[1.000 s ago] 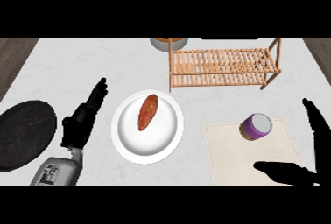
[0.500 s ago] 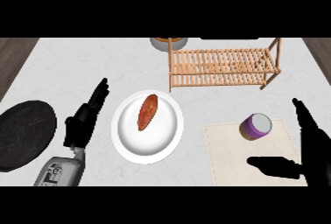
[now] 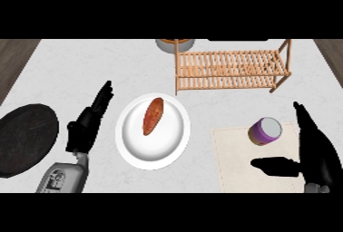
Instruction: Pick the can from the placemat and place it in the tiered shelf
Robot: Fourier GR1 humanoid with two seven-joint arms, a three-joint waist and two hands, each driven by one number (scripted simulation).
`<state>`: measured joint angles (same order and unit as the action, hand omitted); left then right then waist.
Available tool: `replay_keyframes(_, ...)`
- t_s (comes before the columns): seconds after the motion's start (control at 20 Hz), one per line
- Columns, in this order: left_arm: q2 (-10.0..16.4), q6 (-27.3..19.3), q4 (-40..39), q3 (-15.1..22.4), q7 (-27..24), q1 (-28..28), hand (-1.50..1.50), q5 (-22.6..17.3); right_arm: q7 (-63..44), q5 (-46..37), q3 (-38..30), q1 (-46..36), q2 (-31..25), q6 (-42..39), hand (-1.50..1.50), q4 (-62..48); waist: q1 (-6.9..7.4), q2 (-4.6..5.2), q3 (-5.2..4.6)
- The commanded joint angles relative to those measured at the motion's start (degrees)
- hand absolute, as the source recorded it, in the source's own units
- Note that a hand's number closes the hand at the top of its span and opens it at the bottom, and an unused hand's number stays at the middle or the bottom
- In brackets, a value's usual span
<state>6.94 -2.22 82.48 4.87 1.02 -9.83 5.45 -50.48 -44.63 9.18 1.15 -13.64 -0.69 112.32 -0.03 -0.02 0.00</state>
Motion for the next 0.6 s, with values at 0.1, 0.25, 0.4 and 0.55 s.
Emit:
replay_keyframes(0.1,-0.14,2.36,-2.91,-2.73,-0.63,-1.98,0.0,-0.57,1.66,-2.43,-1.69,-1.7,2.53,-0.99,-1.5,-4.44,-0.05,0.03,0.0)
replay_keyframes(0.25,-1.84,-0.34,1.37,-0.42,1.92,-0.66,0.0,2.19,5.41,-3.83,-1.96,-2.16,2.8,1.19,-1.5,-10.43,0.06,0.04,0.01)
replay_keyframes(0.4,-0.82,2.03,-0.73,-3.6,2.65,-3.98,0.0,0.28,5.71,-4.81,-2.18,-0.52,4.22,1.28,-1.5,-8.33,-0.08,0.01,0.0)
replay_keyframes(0.55,-0.68,2.12,7.36,-1.58,6.39,0.56,0.0,1.31,8.79,-2.77,-6.73,-4.84,2.81,1.13,-1.5,-15.35,0.23,0.0,0.02)
